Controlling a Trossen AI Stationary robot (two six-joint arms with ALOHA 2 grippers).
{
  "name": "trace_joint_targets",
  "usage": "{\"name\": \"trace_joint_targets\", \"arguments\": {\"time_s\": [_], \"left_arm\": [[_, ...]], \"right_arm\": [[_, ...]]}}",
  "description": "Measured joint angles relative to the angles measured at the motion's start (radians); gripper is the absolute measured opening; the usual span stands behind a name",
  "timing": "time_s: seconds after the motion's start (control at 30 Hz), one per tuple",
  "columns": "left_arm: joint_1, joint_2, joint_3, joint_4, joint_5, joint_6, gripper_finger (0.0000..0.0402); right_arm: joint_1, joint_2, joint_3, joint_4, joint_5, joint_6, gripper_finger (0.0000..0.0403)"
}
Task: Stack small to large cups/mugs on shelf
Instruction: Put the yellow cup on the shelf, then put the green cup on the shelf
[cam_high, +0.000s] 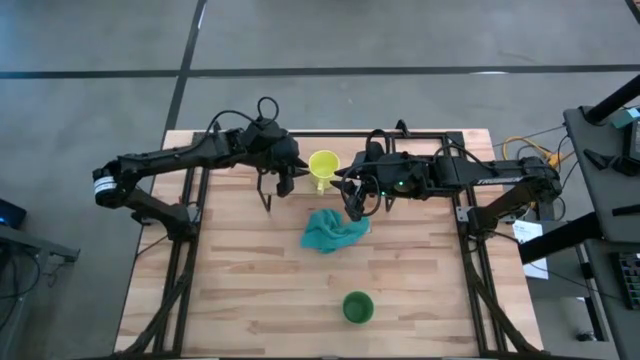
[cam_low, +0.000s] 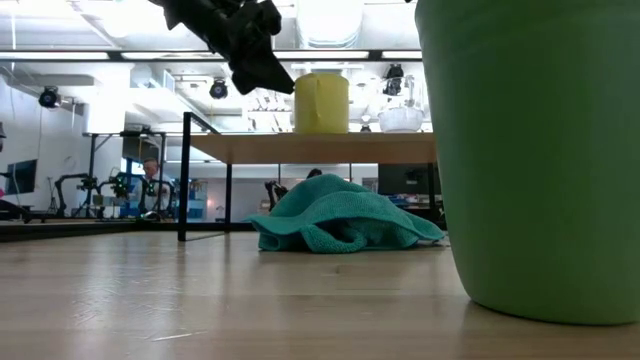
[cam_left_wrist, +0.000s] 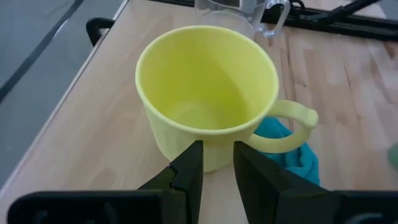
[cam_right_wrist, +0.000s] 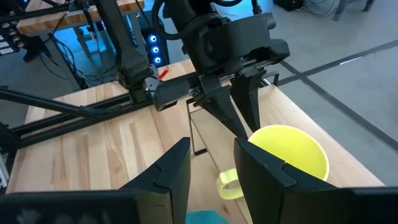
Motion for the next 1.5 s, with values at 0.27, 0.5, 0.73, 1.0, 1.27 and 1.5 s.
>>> {"name": "trace_joint_targets", "arguments": {"time_s": [0.27,0.5,0.73,1.0,1.27,1.5], "left_arm": [[-0.011,0.0,0.0,0.0,0.0,-0.029,0.0075],[-0.013,0.0,0.0,0.001,0.0,-0.031,0.0075],[-0.025,0.0,0.0,0.003,0.0,-0.032,0.0075],[-0.029,0.0,0.0,0.038,-0.003,-0.032,0.0075],[-0.032,-0.012,0.009,-0.06,-0.002,-0.033,0.0075],[-0.058,-0.074,0.036,-0.231,0.087,-0.035,0.0075]], "right_arm": [[0.0,0.0,0.0,0.0,0.0,-0.007,0.0118],[0.0,0.0,0.0,0.0,0.0,-0.007,0.0118],[0.0,0.0,0.0,0.0,0.0,-0.007,0.0118],[0.0,0.0,0.0,0.0,0.0,-0.016,0.0118],[0.016,-0.021,-0.001,-0.09,-0.121,-0.012,0.0118],[0.071,-0.036,-0.001,-0.26,-0.273,0.086,0.0118]]}}
